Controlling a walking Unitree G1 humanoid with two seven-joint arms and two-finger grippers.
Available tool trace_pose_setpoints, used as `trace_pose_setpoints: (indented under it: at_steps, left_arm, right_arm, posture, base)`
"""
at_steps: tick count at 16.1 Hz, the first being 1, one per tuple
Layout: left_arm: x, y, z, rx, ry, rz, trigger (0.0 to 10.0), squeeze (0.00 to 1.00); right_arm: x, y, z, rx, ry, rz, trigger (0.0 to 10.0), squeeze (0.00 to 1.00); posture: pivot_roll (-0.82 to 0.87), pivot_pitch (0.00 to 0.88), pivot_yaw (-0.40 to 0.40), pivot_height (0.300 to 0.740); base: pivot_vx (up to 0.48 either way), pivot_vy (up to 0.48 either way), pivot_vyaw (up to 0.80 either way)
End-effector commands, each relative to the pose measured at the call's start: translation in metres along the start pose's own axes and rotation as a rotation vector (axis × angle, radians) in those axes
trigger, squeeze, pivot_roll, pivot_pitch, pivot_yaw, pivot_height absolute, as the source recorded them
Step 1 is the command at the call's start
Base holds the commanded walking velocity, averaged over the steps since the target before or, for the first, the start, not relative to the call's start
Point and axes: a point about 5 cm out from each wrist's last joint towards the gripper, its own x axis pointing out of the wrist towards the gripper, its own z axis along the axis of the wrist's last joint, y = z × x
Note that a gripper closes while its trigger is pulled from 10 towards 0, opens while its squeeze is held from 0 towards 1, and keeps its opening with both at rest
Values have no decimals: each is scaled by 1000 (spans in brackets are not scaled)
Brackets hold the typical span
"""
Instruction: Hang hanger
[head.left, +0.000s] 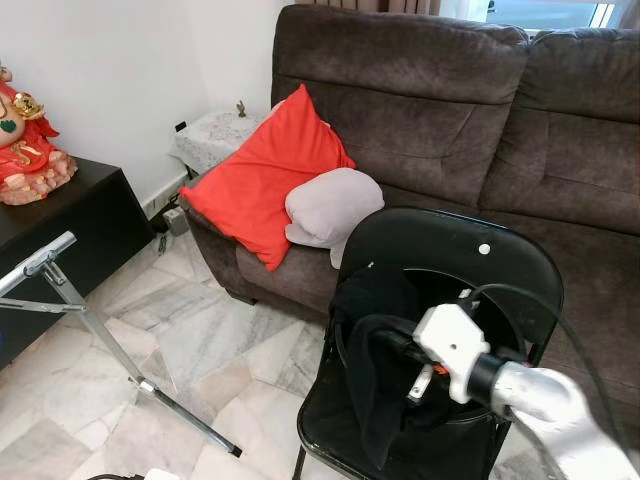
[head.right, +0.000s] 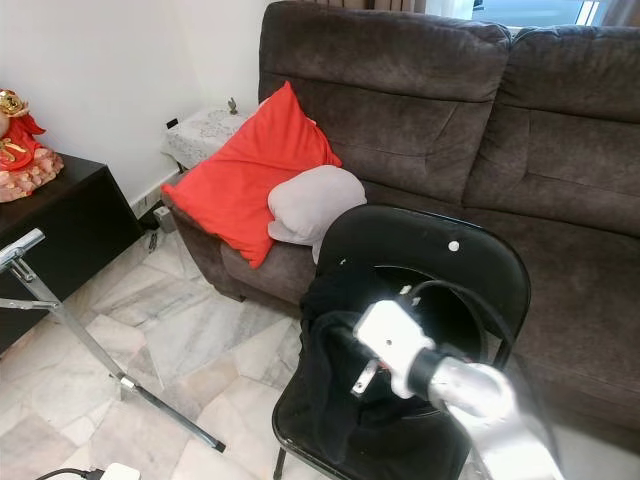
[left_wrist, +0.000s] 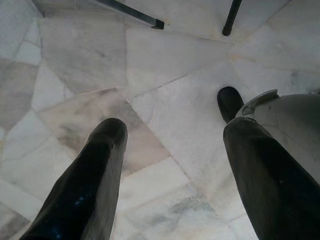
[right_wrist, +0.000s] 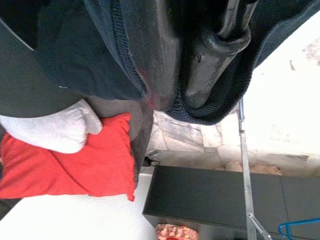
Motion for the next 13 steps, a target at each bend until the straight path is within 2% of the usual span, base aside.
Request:
trace_pose_setpoints:
  at_steps: [1,3,4,6,7,13]
  left_arm:
    - [-2,3,-8,19,32,4,10000,0]
    - [-2,3,-8,18,32,3,10000,0]
    - [-2,3,-7,18,28,2,10000,0]
    - [-2,4,-5,26,21,-4,10000,0]
    - [-2,4,-4,31,19,-7,10000,0]
    - [0,1,5,22,-24,-10,10000,0]
  right_arm:
    - [6,-1,2,-18,-20,1,0,0]
    - [11,-2,0,-25,-17,-1,275,0]
    - [14,-2,-1,-27,-14,-11,10000,0]
    - [17,-1,-3,-29,-15,-18,10000,0]
    - [17,-1,-3,-23,-20,-19,10000,200]
    - [24,4,3,-32,-77,14,10000,165]
  posture:
    - [11,73,110,740]
    - [14,73,108,740]
    - [16,73,108,740]
    - [18,71,120,740]
    - [23,68,122,740]
    - [48,66,110,740]
  base:
    - [0,0,0]
    - [0,0,0]
    - [0,0,0]
    - [0,0,0]
    - [0,0,0]
    - [0,0,0]
